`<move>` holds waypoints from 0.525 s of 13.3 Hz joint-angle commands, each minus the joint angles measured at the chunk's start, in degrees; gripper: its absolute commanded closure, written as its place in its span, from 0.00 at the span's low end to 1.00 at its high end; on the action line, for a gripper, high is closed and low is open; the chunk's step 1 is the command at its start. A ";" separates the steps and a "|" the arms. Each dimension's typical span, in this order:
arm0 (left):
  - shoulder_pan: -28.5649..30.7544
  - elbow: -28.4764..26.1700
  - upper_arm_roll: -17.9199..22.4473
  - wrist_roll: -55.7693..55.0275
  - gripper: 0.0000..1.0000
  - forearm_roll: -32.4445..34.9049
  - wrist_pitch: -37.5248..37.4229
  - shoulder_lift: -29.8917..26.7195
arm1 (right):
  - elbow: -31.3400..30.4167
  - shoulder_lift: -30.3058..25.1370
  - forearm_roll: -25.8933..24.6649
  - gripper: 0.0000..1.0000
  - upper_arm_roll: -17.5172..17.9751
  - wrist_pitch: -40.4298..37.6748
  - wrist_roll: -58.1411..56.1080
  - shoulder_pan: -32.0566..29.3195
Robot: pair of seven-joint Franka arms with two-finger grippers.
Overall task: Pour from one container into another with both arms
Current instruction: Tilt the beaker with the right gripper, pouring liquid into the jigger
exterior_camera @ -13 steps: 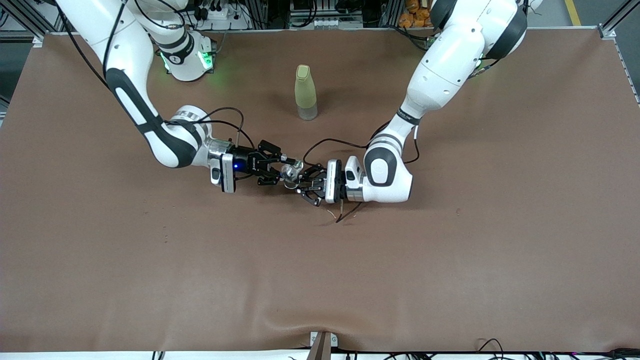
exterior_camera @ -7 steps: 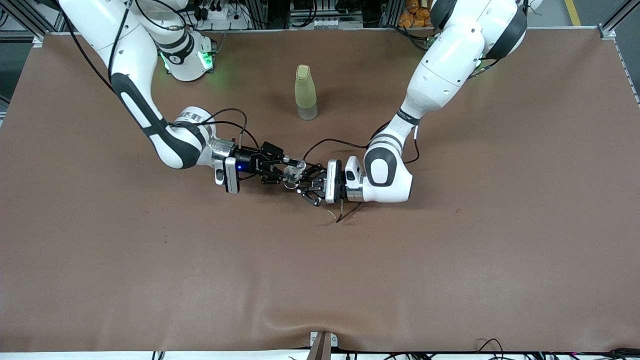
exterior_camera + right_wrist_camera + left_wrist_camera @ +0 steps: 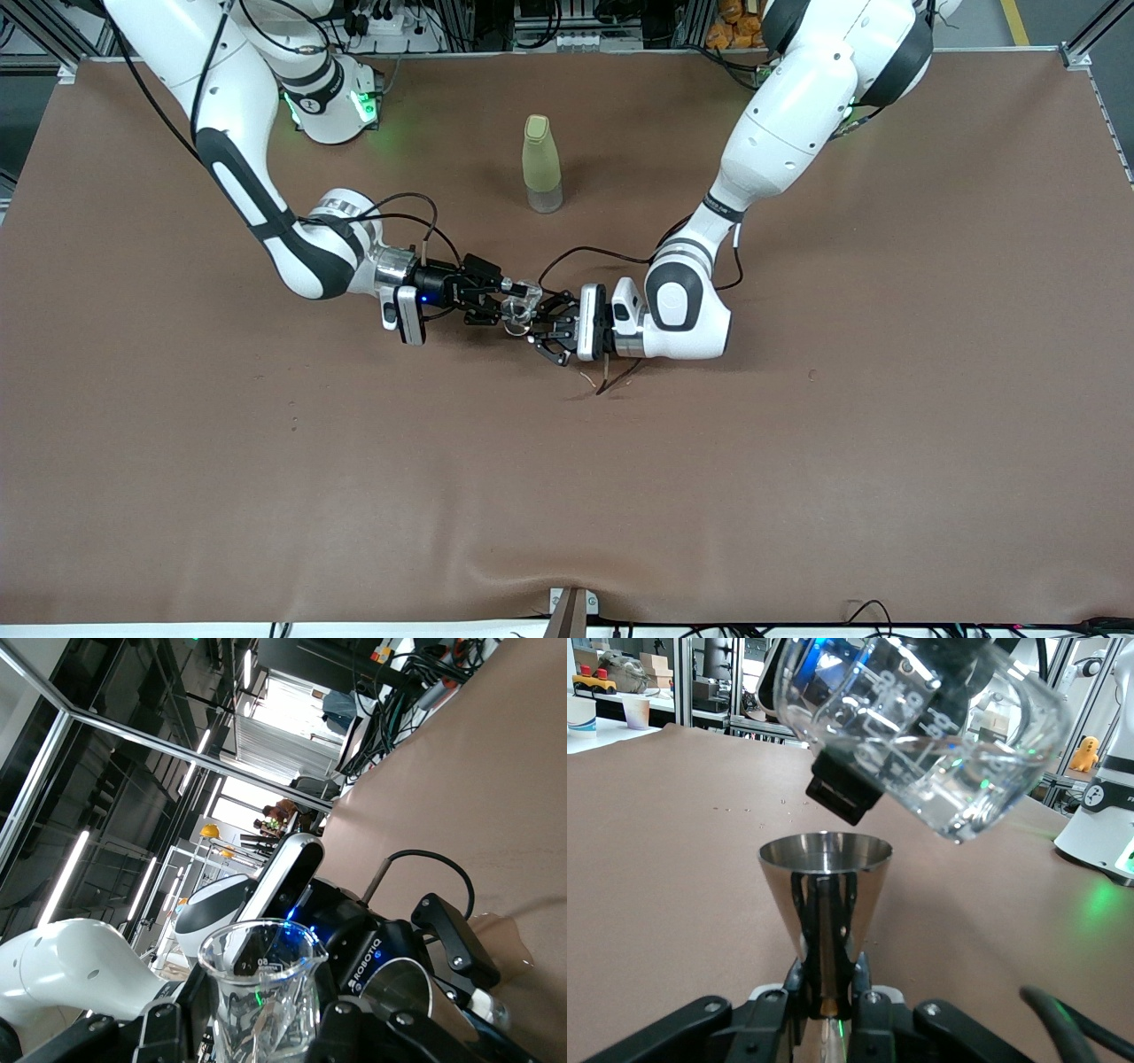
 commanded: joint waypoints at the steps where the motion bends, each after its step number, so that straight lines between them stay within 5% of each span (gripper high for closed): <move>1: -0.47 1.10 0.30 1.03 1.00 -1.45 0.47 0.59 | -0.33 -2.07 1.47 0.92 -0.16 1.59 4.25 1.08; 7: -0.39 1.37 0.30 1.12 1.00 -1.45 0.47 0.68 | -0.51 -2.07 1.56 0.92 0.36 1.77 8.04 1.18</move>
